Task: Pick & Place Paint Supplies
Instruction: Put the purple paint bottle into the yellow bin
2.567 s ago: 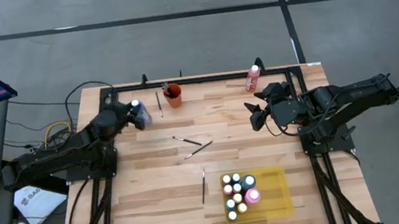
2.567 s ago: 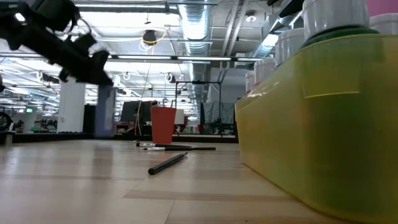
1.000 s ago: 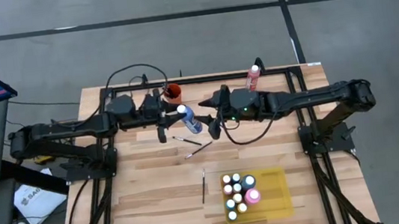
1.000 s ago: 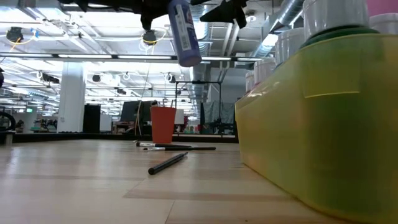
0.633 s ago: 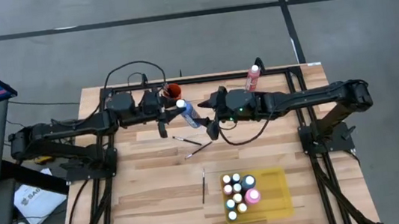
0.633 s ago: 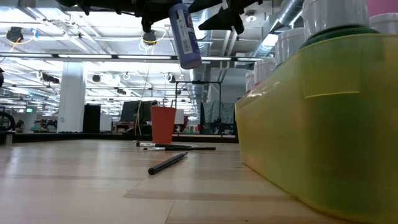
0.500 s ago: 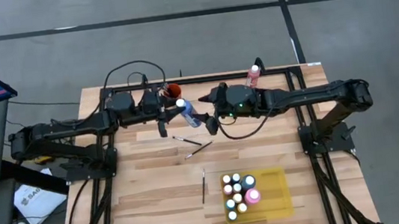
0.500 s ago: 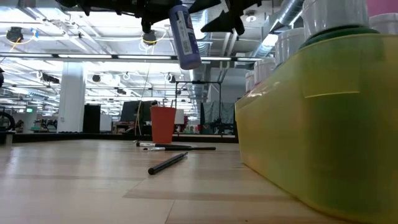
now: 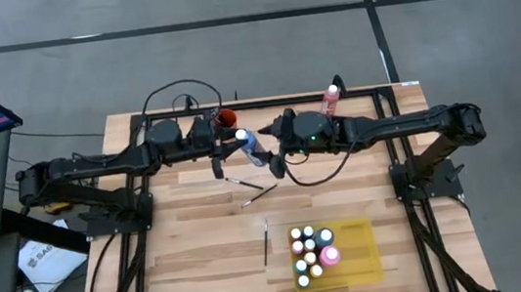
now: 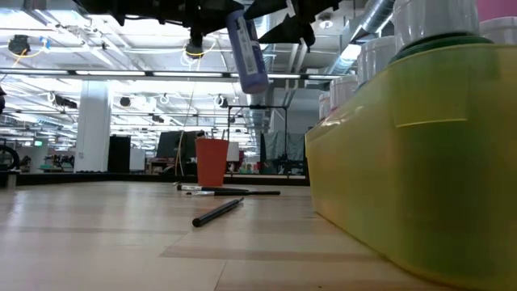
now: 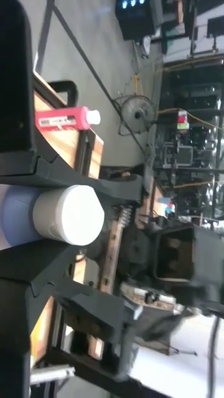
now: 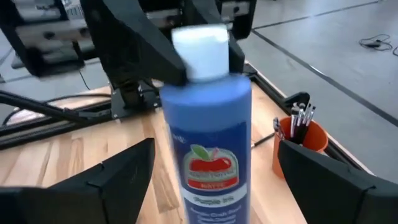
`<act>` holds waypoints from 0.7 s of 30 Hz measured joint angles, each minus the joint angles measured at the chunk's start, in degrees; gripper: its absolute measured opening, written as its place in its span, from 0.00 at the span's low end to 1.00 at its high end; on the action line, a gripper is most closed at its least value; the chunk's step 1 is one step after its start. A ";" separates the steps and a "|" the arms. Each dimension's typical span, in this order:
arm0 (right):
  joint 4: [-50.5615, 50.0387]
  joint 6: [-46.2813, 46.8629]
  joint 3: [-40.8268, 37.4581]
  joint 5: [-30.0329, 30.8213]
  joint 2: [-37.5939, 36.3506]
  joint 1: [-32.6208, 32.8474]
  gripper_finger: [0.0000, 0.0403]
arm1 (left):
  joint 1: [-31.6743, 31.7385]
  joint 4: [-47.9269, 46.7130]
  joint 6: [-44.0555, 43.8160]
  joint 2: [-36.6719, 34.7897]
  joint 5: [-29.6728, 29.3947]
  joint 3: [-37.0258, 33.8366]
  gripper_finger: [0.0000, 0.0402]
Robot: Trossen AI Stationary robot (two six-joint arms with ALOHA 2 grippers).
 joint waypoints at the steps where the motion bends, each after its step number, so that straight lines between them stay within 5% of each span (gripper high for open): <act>1: -0.26 -0.12 0.00 0.00 0.02 -0.13 0.83 | 0.00 0.38 -0.53 0.00 0.47 0.00 0.25; 21: -2.80 -1.58 0.00 -2.94 -0.22 -1.45 0.79 | -0.13 5.13 -2.69 5.00 2.69 2.93 0.25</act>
